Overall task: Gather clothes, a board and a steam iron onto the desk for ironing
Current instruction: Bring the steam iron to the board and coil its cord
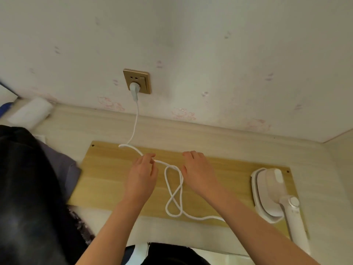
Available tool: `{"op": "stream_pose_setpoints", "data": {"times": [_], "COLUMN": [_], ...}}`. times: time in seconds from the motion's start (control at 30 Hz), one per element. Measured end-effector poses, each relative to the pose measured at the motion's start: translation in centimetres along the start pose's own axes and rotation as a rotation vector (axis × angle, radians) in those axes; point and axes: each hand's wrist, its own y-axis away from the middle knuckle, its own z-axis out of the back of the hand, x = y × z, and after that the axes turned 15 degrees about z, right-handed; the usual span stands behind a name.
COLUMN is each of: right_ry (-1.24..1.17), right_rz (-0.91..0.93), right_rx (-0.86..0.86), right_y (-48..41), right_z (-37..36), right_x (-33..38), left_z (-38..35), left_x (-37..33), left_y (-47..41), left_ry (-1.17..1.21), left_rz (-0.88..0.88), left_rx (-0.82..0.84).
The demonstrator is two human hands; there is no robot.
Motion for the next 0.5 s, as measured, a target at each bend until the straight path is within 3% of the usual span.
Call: {"op": "stream_pose_setpoints", "data": {"times": [0.2, 0.5], "right_ry": [0.038, -0.04], "right_rz": [-0.036, -0.119], "right_rx": [0.046, 0.031], "right_y": [7.2, 17.5], "right_z": [-0.5, -3.4], "right_x": [-0.9, 1.5], "left_z": [-2.3, -3.0], "left_x": [-0.3, 1.2], "left_y": [6.2, 14.4], "left_ry": [-0.176, -0.216], "left_rz": [-0.131, -0.339], "left_rx": [0.039, 0.104]}}
